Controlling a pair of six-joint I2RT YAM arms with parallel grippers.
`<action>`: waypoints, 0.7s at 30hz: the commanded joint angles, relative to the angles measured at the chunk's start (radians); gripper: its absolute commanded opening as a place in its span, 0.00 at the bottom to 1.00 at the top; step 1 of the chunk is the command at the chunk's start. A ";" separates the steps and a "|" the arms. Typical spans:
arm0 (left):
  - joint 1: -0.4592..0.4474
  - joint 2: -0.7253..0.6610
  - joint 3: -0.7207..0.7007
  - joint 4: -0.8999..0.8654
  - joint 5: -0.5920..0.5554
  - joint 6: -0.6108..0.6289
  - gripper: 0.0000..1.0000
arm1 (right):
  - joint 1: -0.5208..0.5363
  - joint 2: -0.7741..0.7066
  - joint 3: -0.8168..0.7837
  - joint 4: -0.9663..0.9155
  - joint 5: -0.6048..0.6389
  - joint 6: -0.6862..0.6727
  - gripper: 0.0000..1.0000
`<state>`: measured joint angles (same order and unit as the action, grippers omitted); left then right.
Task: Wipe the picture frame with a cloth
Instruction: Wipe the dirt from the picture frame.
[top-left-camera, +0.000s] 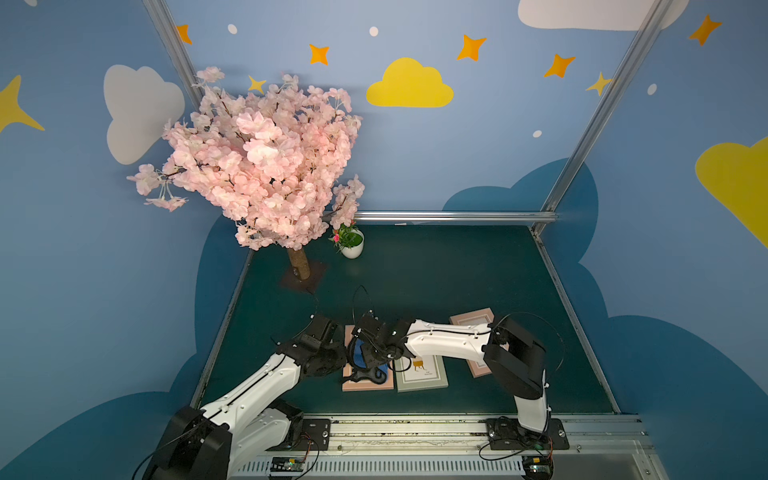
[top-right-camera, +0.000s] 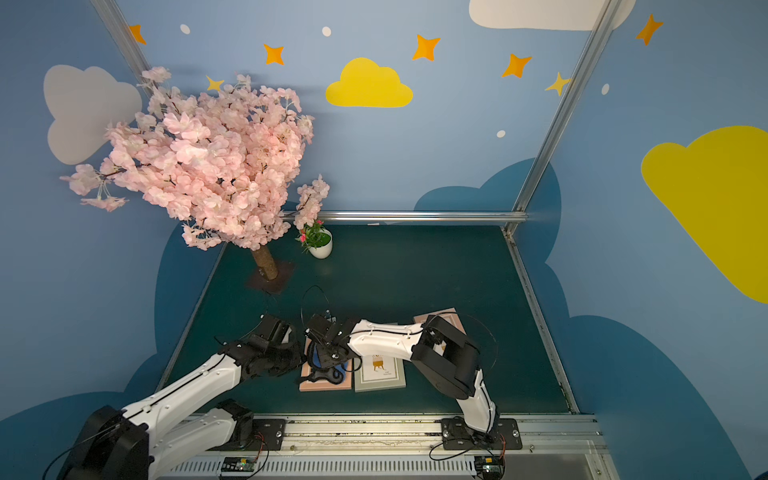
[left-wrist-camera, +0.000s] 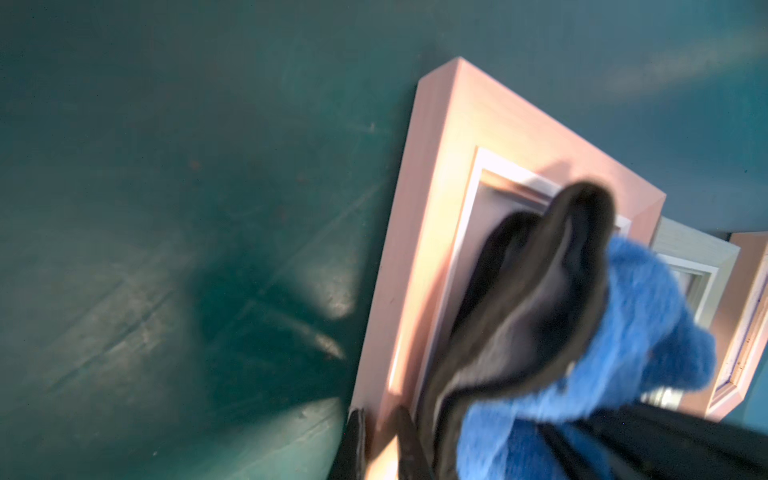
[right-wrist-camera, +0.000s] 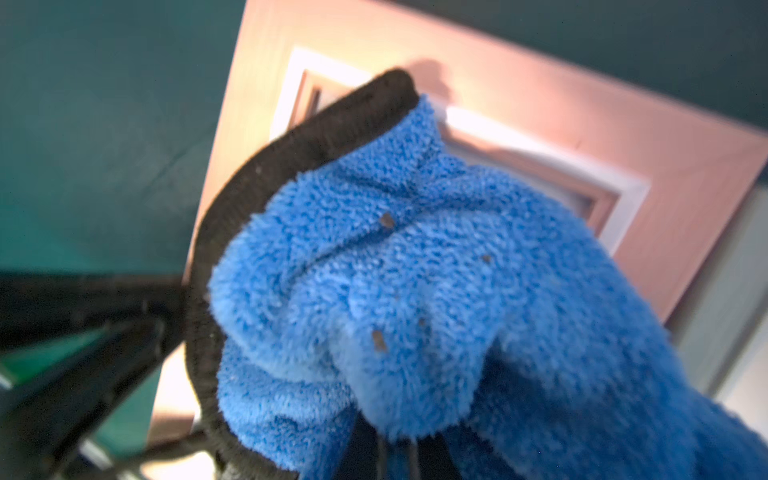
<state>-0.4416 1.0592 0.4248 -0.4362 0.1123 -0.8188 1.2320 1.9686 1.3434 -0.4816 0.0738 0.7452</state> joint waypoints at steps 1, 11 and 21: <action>-0.013 0.110 -0.072 0.001 -0.011 -0.022 0.10 | 0.059 -0.004 -0.059 -0.072 -0.071 0.029 0.00; -0.015 0.078 -0.083 -0.011 -0.030 -0.038 0.09 | 0.075 -0.027 -0.103 -0.049 -0.074 0.057 0.00; -0.014 0.045 -0.105 0.006 -0.026 -0.042 0.08 | -0.059 0.052 -0.022 0.000 -0.092 -0.015 0.00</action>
<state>-0.4412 1.0405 0.4103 -0.4133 0.0948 -0.8387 1.2148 1.9495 1.3067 -0.4450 -0.0227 0.7670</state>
